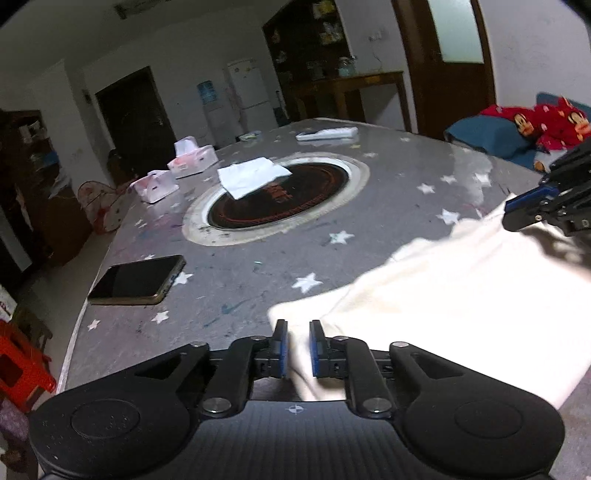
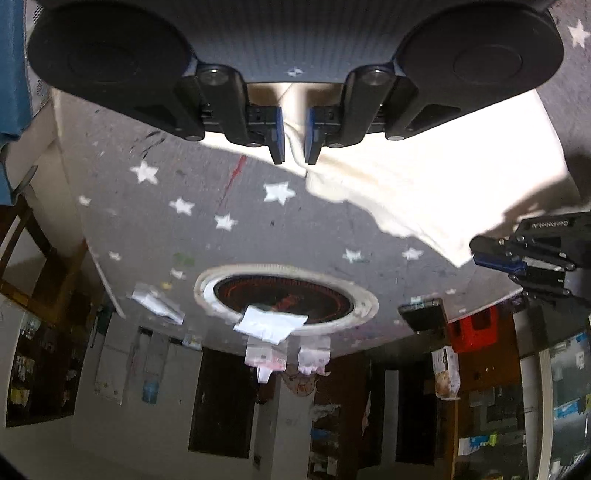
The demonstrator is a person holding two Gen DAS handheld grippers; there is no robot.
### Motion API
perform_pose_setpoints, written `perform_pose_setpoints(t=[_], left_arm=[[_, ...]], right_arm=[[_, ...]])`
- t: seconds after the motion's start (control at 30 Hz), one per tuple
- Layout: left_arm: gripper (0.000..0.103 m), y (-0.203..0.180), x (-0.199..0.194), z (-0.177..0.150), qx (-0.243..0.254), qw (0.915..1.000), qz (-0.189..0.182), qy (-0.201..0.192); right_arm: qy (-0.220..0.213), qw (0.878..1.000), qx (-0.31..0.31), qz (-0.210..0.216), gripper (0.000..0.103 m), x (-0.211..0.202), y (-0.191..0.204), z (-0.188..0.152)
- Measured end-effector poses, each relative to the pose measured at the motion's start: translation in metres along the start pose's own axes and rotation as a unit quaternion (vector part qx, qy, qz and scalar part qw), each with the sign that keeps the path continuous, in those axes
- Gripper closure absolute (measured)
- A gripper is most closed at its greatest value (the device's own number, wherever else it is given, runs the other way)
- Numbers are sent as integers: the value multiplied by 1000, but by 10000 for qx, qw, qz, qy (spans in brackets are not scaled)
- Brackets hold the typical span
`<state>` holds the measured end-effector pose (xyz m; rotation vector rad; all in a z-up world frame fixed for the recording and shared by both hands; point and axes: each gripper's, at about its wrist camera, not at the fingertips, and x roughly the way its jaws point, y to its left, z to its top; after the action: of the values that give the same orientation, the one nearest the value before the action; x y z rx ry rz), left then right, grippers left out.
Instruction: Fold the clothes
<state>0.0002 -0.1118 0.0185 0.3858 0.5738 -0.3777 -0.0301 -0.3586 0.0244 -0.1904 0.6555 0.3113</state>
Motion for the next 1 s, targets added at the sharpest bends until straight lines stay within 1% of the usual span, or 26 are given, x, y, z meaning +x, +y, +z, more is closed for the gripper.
perform_pose_setpoints(t=[0.13,0.27,0.33,0.43,0.5,0.53,0.6,0.63,0.73,0.77,0.8,0.83,0.87,0.93,1.0], left_arm=[[87,1,-15,9,-139,9997,-62,-182],[87,-8,-23,18,-186,9983,-482,-287],[87,-16,-24,21,-126,9968,-733,-284],[87,-30,-19,23,4,9940,-1075,-205],[87,-39,-14,24,126,9930,-1164,-176],[87,-41,-10,25,147,9927,-1189,-157],[87,-44,4,28,103,9929,-1185,-58],[87,-44,10,29,70,9933,-1151,0],[84,-39,23,30,-136,9943,-1045,148],[84,-37,24,29,-182,9943,-1043,154],[82,-37,24,29,-201,9943,-1039,149],[75,-37,25,28,-193,9946,-1008,152],[72,-37,26,27,-208,9950,-957,181],[61,-35,29,26,-306,9955,-863,235],[59,-30,27,26,-481,9947,-872,256]], right_arm=[[-140,9993,104,325,89,-8,9,11],[-130,9981,133,590,88,-2,22,18],[-113,9977,146,651,85,4,27,20],[7,9962,284,820,85,13,26,22],[37,9960,327,831,85,17,26,22],[44,9960,342,822,84,19,25,22],[58,9961,371,802,77,22,24,21],[65,9961,386,792,71,24,24,20],[86,9961,430,762,69,29,23,19],[93,9961,445,752,66,31,22,19],[100,9961,460,742,64,32,22,19],[106,9961,474,732,59,34,21,18],[113,9961,489,722,58,36,21,18],[120,9961,515,702,55,38,21,18],[109,9962,535,680,50,37,21,19]])
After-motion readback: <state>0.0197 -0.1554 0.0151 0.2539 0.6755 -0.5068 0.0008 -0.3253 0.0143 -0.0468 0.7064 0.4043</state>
